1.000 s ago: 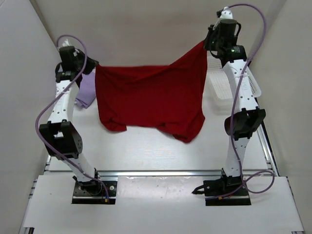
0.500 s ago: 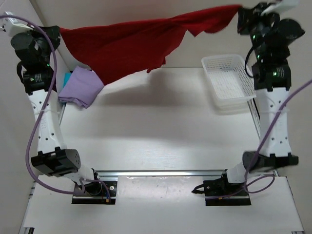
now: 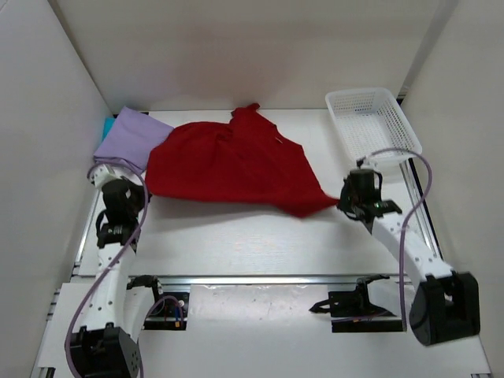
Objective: Fold and stack the t-shirts
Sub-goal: Flatten out the tshirt
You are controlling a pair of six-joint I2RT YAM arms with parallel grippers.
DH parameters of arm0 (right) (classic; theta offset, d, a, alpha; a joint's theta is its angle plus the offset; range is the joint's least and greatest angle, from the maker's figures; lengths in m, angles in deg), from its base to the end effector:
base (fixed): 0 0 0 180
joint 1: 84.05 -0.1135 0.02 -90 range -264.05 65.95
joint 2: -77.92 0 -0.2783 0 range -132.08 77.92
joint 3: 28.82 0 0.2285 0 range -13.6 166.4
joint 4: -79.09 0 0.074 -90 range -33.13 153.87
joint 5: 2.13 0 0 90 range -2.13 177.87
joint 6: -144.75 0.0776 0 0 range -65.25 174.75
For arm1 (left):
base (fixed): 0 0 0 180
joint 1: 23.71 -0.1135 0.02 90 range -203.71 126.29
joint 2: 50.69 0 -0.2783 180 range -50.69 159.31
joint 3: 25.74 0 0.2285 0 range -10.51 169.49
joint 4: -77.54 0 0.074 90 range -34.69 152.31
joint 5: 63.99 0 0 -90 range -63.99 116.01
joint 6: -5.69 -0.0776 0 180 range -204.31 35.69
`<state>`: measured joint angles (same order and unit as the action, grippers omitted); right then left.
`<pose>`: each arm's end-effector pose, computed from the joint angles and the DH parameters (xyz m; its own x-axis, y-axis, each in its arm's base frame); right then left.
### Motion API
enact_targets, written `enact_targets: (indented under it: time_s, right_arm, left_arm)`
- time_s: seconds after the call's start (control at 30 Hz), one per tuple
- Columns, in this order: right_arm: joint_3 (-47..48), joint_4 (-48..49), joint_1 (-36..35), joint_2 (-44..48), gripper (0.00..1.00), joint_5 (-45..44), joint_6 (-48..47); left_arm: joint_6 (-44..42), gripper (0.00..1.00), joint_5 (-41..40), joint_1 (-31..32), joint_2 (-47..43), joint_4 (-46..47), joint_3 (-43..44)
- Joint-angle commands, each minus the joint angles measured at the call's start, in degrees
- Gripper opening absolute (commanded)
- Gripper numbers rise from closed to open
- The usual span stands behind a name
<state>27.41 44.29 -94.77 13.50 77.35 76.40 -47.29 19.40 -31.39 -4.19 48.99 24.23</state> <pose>0.2345 0.0300 0.2295 -0.6418 0.2477 -0.7258 0.1992 0.9678 0.1542 0.1904 0.0347 0.2652 -0.1933 -0.6296 -0.7525 -0.4414 0.7408 -0.5064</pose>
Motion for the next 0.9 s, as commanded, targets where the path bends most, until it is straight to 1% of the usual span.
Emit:
enact_targets:
  time_s: [0.0, 0.03, 0.07, 0.1, 0.13, 0.2, 0.23, 0.3, 0.4, 0.47, 0.5, 0.53, 0.57, 0.6, 0.63, 0.67, 0.7, 0.73, 0.77, 0.8, 0.83, 0.87]
  right_arm:
    - [-8.5, -1.5, 2.1, 14.5, 0.00, 3.0, 9.7]
    - [-11.9, -2.1, 1.9, 17.1, 0.00, 5.2, 11.1]
    - [-12.7, -4.7, 0.5, 23.0, 0.00, 4.8, 12.2]
    - [-13.0, -8.8, -1.1, 28.2, 0.00, 3.9, 13.7]
    - [-12.0, -10.8, -1.6, 30.5, 0.00, 3.3, 14.6]
    - [-9.4, -16.4, -1.2, 37.2, 0.00, 3.8, 14.5]
    - [-7.9, -20.1, -0.5, 38.0, 0.00, 4.6, 13.5]
    - [-5.5, -26.6, 1.0, 41.4, 0.00, 5.9, 12.3]
    - [-4.1, -28.3, 0.7, 43.7, 0.00, 6.7, 11.0]
    - [-3.5, -27.4, -1.4, 42.6, 0.00, 4.9, 10.5]
    - [-3.0, -24.9, -2.1, 41.7, 0.00, 4.1, 9.5]
    - [-0.3, -23.9, -3.2, 39.1, 0.00, 3.5, 8.2]
    - [4.6, -22.0, -3.8, 37.6, 0.00, 1.8, 6.6]
    - [7.6, -21.0, -5.2, 34.0, 0.00, 0.9, 5.8]
    - [15.2, -20.9, -6.5, 29.1, 0.00, -0.7, 3.8]
    - [22.5, -21.1, -7.3, 26.9, 0.00, -3.5, 1.6]
    - [25.9, -20.5, -8.6, 23.5, 0.00, -6.5, 0.2]
    - [33.4, -20.9, -10.4, 20.1, 0.00, -9.9, -1.1]
    - [40.9, -20.4, -11.2, 18.8, 0.00, -11.3, -3.3]
    - [48.2, -20.2, -12.6, 15.6, 0.00, -12.9, -5.9]
    - [51.7, -20.2, -14.1, 12.4, 0.00, -15.6, -7.1]
    - [59.6, -21.1, -16.0, 8.5, 0.00, -19.1, -9.5]
  left_arm:
    - [1.5, 0.00, 2.7, 2.5, -5.7, -2.3, -5.1]
    - [2.2, 0.00, 6.1, 2.5, -7.0, -2.6, -6.1]
    - [2.5, 0.00, 7.7, 1.7, -7.5, -3.8, -7.8]
    - [2.4, 0.00, 11.8, 0.2, -7.9, -4.9, -9.4]
    - [1.9, 0.00, 15.8, -0.3, -8.9, -5.7, -10.0]
    - [0.4, 0.00, 18.6, -2.6, -10.5, -9.5, -11.7]
    - [-0.8, 0.00, 19.5, -3.9, -11.9, -9.9, -11.8]
    - [-3.1, 0.00, 17.3, -3.5, -13.2, -13.1, -10.6]
    - [-3.9, 0.00, 15.6, -3.0, -13.6, -14.8, -8.6]
    - [-2.9, 0.00, 18.1, -3.7, -12.6, -12.6, -8.1]
    - [-2.1, 0.00, 19.5, -3.6, -12.0, -10.6, -7.0]
    - [-1.3, 0.00, 21.6, -3.6, -10.5, -8.7, -3.8]
    - [-0.1, 0.00, 22.9, -2.8, -8.6, -7.9, -1.8]
    - [0.9, 0.00, 22.5, -0.8, -7.6, -7.3, 4.5]
    - [1.6, 0.00, 21.3, 0.5, -4.7, -7.7, 11.9]
    - [2.0, 0.00, 19.8, 3.7, -1.7, -7.9, 16.5]
    - [1.4, 0.00, 17.2, 6.5, -0.2, -8.9, 24.7]
    - [0.6, 0.00, 13.3, 11.4, 2.3, -10.8, 33.3]
    - [0.3, 0.00, 12.2, 12.7, 4.4, -11.3, 37.3]
    - [0.7, 0.00, 11.1, 13.6, 5.9, -11.4, 43.2]
    - [1.6, 0.00, 11.7, 12.0, 6.5, -11.5, 48.3]
    - [2.1, 0.00, 14.1, 7.8, 8.3, -12.2, 52.9]
